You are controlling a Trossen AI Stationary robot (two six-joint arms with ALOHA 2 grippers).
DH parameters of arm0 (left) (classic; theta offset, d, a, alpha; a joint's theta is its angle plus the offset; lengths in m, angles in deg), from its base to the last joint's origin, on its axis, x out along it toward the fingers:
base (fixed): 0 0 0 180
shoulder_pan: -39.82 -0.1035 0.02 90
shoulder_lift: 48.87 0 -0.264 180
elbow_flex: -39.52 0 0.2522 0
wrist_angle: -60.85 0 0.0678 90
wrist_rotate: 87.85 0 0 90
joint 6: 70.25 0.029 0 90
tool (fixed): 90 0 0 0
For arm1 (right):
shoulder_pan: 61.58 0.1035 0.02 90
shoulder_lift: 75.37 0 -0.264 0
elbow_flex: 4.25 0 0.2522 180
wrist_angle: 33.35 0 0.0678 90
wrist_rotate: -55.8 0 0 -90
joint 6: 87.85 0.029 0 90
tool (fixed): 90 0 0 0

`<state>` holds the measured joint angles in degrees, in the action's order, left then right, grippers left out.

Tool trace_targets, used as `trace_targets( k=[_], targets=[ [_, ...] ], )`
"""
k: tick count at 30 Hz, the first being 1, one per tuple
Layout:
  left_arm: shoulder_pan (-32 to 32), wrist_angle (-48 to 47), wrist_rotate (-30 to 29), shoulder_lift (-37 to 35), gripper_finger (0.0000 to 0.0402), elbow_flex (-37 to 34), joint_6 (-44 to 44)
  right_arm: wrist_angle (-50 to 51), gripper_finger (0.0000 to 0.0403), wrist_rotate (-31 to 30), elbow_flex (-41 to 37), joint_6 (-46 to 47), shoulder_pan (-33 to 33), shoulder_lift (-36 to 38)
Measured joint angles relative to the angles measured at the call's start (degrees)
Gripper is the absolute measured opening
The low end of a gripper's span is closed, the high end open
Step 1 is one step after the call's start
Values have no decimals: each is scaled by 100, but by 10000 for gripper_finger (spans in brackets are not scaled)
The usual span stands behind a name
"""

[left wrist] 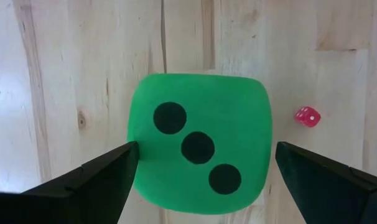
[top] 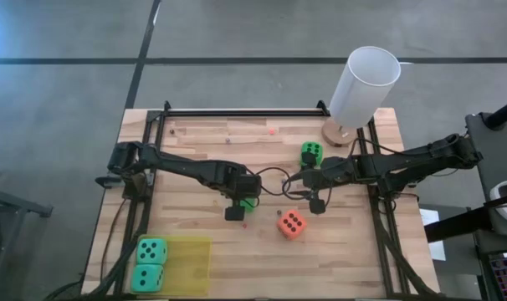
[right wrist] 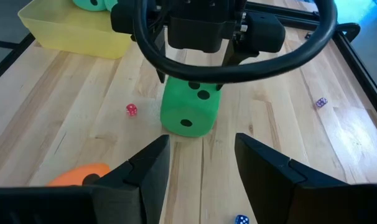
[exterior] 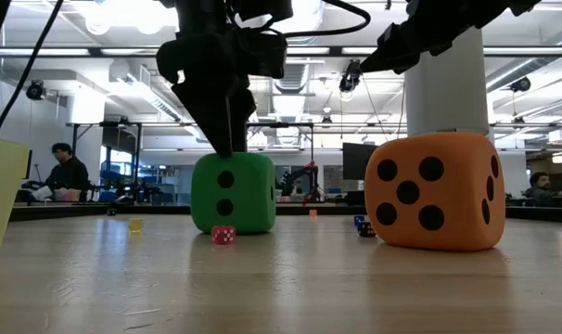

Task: Pick & Place Dice
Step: Put the bottom large green dice into the yellow bin

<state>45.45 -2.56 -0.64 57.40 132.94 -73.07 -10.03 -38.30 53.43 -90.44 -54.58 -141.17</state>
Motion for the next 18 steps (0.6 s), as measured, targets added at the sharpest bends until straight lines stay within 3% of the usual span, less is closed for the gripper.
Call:
trace_targets(
  k=[18],
  targets=[
    [0,-8,-107,-26,381,-7,-24,2,180,0,0,-2,0,0]
  ],
)
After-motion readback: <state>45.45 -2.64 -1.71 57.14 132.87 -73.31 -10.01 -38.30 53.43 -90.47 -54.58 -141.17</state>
